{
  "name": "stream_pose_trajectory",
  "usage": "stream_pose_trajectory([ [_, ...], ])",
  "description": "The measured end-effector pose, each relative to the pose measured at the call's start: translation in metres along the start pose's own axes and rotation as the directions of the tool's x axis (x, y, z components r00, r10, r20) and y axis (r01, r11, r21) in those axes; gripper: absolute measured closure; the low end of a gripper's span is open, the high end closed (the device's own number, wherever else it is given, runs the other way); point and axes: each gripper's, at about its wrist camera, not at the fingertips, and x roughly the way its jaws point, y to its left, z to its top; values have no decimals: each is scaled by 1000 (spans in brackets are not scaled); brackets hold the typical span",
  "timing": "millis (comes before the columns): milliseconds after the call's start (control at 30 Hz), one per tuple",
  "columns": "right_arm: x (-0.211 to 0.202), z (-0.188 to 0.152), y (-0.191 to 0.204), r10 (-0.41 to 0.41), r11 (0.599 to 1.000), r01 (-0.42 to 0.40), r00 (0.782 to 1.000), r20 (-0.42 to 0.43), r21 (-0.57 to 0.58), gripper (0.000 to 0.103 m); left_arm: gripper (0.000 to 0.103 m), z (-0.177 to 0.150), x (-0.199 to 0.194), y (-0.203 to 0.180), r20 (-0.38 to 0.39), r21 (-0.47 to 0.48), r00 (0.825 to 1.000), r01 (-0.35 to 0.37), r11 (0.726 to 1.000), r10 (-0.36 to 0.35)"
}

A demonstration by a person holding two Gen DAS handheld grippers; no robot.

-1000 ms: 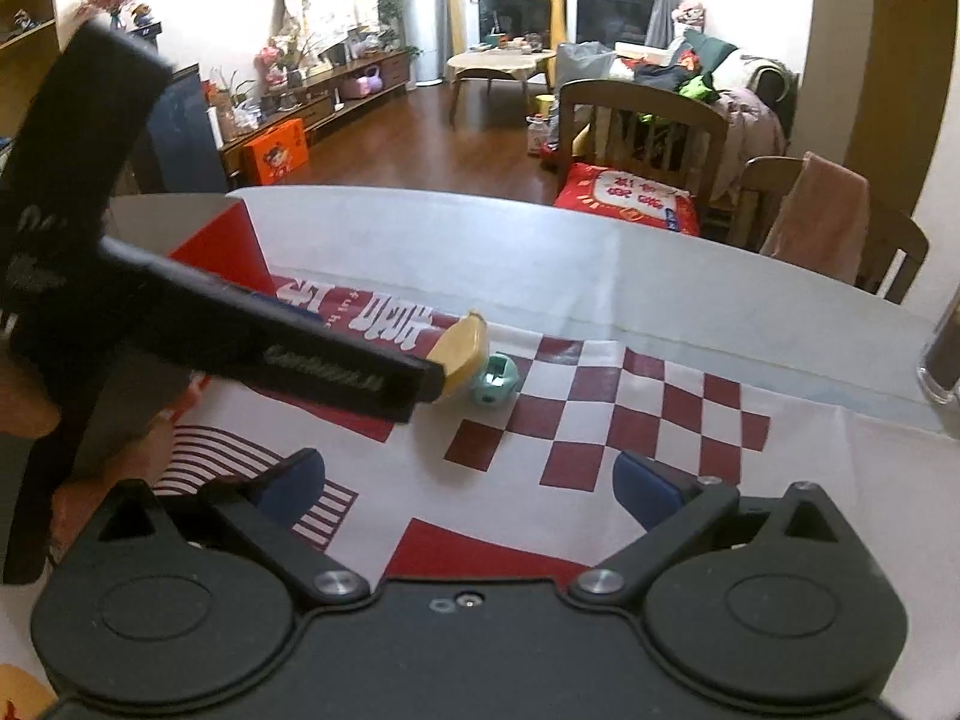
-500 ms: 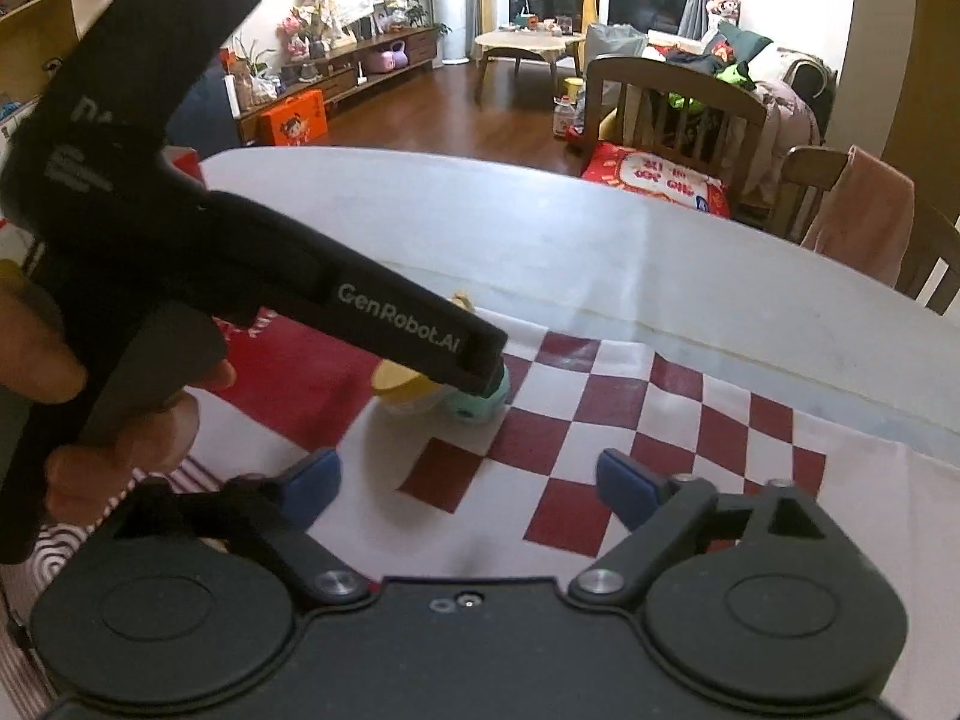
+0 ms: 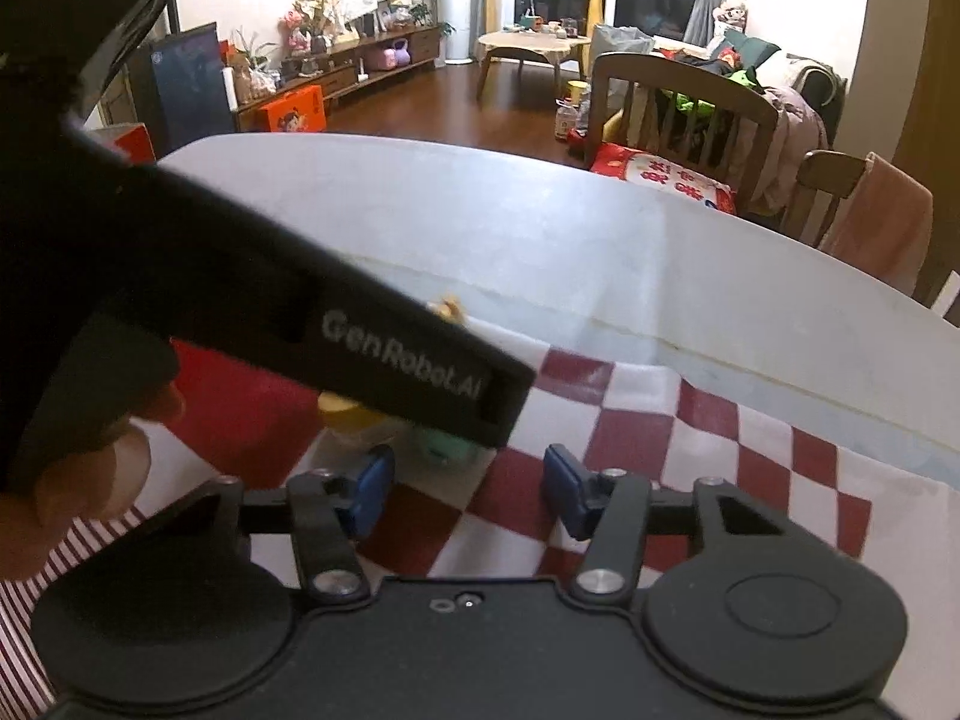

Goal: Organize rigid objects
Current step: 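Grasp the yellow correction tape with the left tool while the right tool grasps the teal sharpener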

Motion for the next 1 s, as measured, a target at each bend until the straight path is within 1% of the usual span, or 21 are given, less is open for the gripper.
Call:
stream_pose_trajectory([
  [67,2,3,-1,-9,1000,9,1000,3,5,54,43,0,0,0,1,-11,1000,19,1000,-18],
  [100,3,3,-1,-8,1000,8,1000,7,9,54,45,0,0,0,-1,-14,1000,25,1000,-25],
  [167,3,4,0,-12,1000,12,1000,13,9,58,54,0,0,-1,-2,-15,999,40,999,-40],
  [233,2,4,0,-10,1000,9,1000,16,15,61,57,0,0,-1,-4,-23,998,57,998,-57],
  [267,2,4,0,-8,1000,8,1000,17,20,62,58,-1,-1,-2,-2,-22,998,56,998,-56],
  [400,1,2,5,-3,1000,3,1000,21,13,74,59,-2,-3,-2,1,-27,998,57,998,-57],
  [533,-1,4,7,6,1000,-6,1000,12,20,75,59,-6,-7,-1,4,-23,999,52,998,-52],
  [733,-8,3,10,11,999,-11,1000,0,44,74,59,-12,-18,4,12,-49,998,55,997,-54],
  [1000,-31,1,14,5,997,-4,1000,-6,78,74,59,-18,-49,14,42,-93,996,79,993,-75],
])
